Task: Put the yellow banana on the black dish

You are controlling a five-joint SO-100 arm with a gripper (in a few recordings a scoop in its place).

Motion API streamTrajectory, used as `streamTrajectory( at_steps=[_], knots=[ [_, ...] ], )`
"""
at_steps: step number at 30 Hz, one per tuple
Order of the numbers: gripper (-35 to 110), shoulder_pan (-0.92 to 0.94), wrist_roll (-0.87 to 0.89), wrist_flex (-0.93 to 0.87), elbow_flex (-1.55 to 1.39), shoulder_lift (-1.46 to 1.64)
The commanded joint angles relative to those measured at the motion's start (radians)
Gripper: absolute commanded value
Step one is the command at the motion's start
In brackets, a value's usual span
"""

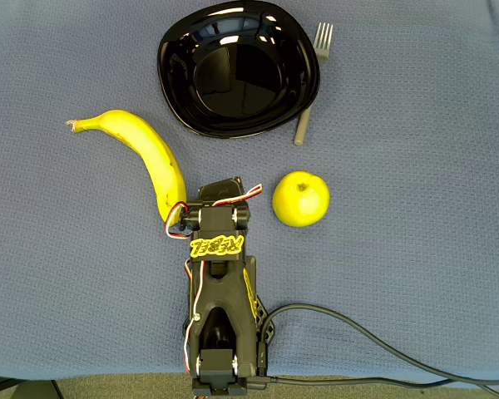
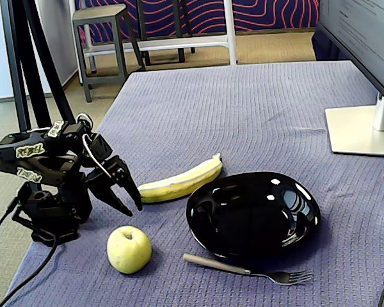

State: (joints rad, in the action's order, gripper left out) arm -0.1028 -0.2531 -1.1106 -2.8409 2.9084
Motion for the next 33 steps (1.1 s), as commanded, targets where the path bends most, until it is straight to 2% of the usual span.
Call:
streamTrajectory(
  at_steps=[1, 13, 15, 21, 26, 29, 33],
  knots=[
    [0, -0.015, -0.049, 0.169, 0.0, -0.003],
    [0, -0.028, -0.029, 0.179, 0.029, -0.038],
    [0, -0.025, 0.054, 0.158, 0.104, -0.103],
    [13, -0.038, 0.374, 0.054, 0.388, -0.305],
    [36, -0.1, 0.652, -0.028, 0.577, -0.377],
    [42, -0.1, 0.838, -0.046, 0.664, -0.477],
    [41, -0.061, 1.118, -0.029, 0.755, -0.621]
  ],
)
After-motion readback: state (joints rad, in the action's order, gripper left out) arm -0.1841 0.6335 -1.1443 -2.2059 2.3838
